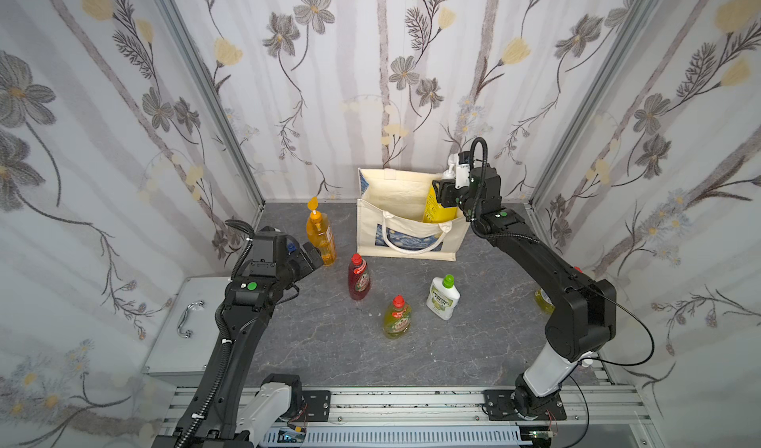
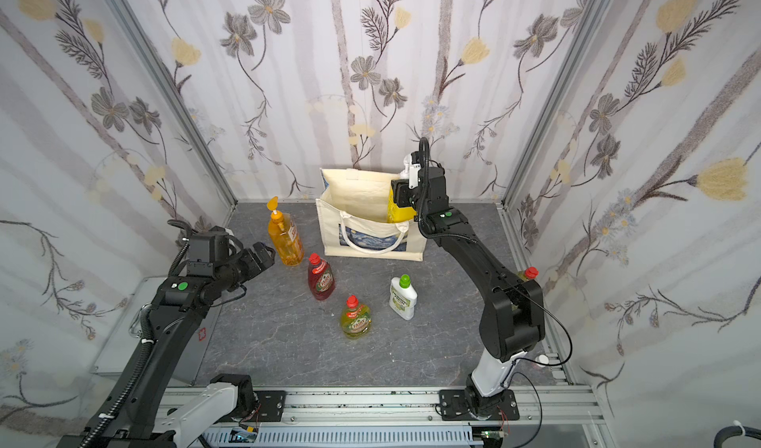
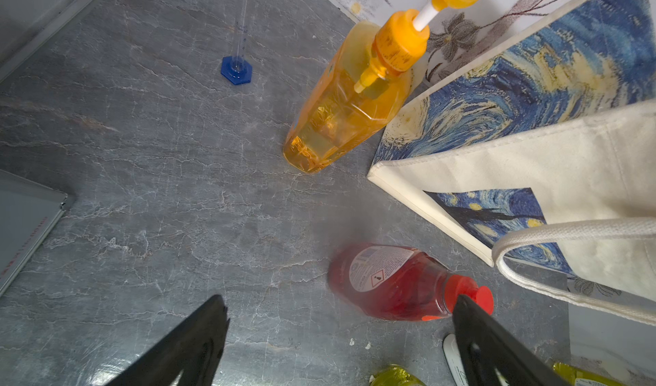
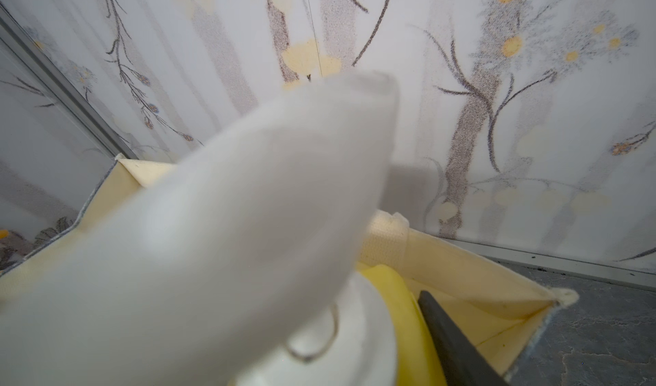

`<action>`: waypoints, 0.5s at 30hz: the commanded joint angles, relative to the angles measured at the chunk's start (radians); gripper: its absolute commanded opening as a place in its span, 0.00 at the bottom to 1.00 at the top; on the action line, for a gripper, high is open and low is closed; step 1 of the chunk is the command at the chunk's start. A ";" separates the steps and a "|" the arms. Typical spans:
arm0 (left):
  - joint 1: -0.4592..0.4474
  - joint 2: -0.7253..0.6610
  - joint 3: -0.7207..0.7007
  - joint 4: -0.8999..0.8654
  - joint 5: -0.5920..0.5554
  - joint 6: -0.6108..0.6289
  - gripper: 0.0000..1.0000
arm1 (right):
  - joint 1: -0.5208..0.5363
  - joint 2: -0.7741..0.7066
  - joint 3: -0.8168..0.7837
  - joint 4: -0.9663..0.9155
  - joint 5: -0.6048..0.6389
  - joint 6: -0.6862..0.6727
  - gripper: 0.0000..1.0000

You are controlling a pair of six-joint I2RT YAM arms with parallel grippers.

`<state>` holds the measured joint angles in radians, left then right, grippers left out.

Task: Pack dish soap into the shopping bag
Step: Place the bottle of dish soap in the shopping bag.

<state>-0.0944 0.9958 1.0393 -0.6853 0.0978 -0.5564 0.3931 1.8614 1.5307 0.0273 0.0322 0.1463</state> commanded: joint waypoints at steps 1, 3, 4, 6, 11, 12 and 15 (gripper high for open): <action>0.000 0.004 0.010 0.006 -0.004 -0.002 1.00 | -0.005 -0.032 -0.040 0.368 0.048 -0.052 0.34; 0.001 0.005 0.011 0.005 -0.003 -0.001 1.00 | -0.010 -0.034 -0.065 0.400 0.061 -0.068 0.34; 0.001 0.006 0.012 0.003 -0.002 -0.001 1.00 | -0.015 -0.036 -0.078 0.416 0.070 -0.075 0.34; 0.001 0.006 0.014 -0.002 0.001 -0.002 1.00 | -0.024 -0.040 -0.095 0.442 0.087 -0.092 0.35; 0.000 0.007 0.024 -0.021 0.008 0.003 1.00 | -0.055 -0.046 -0.123 0.468 0.107 -0.130 0.35; 0.000 0.007 0.025 -0.026 0.009 0.004 1.00 | -0.057 -0.048 -0.125 0.473 0.105 -0.142 0.35; 0.001 0.011 0.033 -0.033 0.012 0.008 1.00 | -0.057 -0.057 -0.145 0.496 0.099 -0.152 0.35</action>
<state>-0.0944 1.0031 1.0588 -0.7025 0.1062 -0.5522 0.3355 1.8385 1.3869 0.2188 0.1143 0.0357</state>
